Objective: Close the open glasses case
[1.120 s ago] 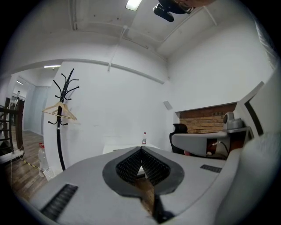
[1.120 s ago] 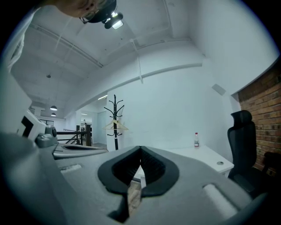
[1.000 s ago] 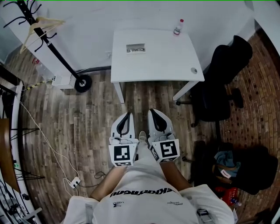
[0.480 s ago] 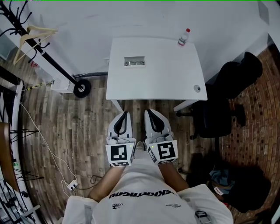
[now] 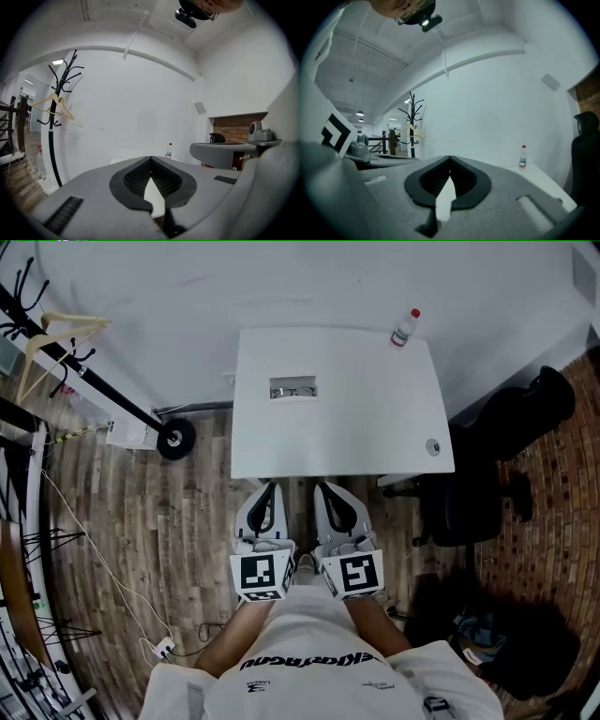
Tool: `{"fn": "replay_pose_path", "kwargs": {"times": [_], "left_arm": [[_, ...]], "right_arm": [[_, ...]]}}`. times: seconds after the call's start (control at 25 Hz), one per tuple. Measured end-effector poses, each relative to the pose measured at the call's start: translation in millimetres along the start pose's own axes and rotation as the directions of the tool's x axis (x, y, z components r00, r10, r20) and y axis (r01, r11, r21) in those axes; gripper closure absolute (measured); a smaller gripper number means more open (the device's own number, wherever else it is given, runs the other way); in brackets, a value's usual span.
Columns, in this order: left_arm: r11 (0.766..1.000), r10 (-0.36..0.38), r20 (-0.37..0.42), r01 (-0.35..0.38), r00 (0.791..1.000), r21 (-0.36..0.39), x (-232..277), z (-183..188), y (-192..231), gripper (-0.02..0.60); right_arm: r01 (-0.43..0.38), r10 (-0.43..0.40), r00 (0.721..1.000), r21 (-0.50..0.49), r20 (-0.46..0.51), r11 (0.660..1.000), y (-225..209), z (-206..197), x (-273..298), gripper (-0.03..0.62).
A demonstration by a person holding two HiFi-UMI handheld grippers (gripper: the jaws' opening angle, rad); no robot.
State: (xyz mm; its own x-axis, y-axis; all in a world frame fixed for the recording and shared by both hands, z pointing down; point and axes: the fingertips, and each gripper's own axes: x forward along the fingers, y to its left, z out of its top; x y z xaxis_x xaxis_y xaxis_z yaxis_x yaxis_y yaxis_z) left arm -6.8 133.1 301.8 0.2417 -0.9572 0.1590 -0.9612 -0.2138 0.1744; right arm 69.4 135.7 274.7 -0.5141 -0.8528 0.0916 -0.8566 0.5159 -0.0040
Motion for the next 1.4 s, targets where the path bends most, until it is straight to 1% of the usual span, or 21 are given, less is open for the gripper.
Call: {"fn": "replay_pose_path", "kwargs": {"times": [0.08, 0.28, 0.52, 0.68, 0.8, 1.04, 1.2, 1.4], "left_arm": [[1.000, -0.018, -0.010, 0.018, 1.000, 0.003, 21.5, 1.9, 12.9, 0.583], [0.998, -0.066, -0.032, 0.066, 0.997, 0.013, 80.7, 13.3, 52.3, 0.583], [0.994, -0.114, -0.056, 0.113, 0.992, -0.004, 136.8, 30.7, 94.2, 0.583], [0.991, -0.133, -0.096, 0.133, 0.986, -0.010, 164.5, 25.9, 114.5, 0.583], [0.991, -0.132, -0.124, 0.130, 0.983, -0.024, 184.3, 19.1, 127.2, 0.583], [0.991, -0.129, -0.164, 0.121, 0.978, -0.063, 220.5, 2.8, 138.8, 0.583], [0.992, -0.107, -0.198, 0.093, 0.974, -0.080, 246.1, -12.8, 144.3, 0.583], [0.992, -0.090, -0.255, 0.065, 0.963, -0.105, 277.2, -33.9, 150.9, 0.583]], "right_arm": [[0.022, -0.022, 1.000, -0.017, 0.004, 1.000, -5.9, 1.4, 24.1, 0.594], [0.066, -0.066, 0.998, 0.000, -0.006, 0.998, -21.1, 4.1, 94.0, 0.594], [0.096, -0.092, 0.995, 0.075, -0.045, 0.993, -25.4, -0.8, 163.4, 0.594], [0.123, -0.117, 0.991, 0.089, -0.071, 0.988, -29.9, -5.0, 191.3, 0.594], [0.133, -0.126, 0.988, 0.087, -0.088, 0.987, -35.6, -8.9, 208.1, 0.594], [0.123, -0.110, 0.986, 0.106, -0.127, 0.987, -52.4, -28.0, 237.1, 0.594], [0.105, -0.086, 0.985, 0.119, -0.153, 0.987, -66.9, -47.6, 254.9, 0.594], [0.091, -0.064, 0.981, 0.138, -0.186, 0.986, -83.9, -67.6, 274.6, 0.594]]}}
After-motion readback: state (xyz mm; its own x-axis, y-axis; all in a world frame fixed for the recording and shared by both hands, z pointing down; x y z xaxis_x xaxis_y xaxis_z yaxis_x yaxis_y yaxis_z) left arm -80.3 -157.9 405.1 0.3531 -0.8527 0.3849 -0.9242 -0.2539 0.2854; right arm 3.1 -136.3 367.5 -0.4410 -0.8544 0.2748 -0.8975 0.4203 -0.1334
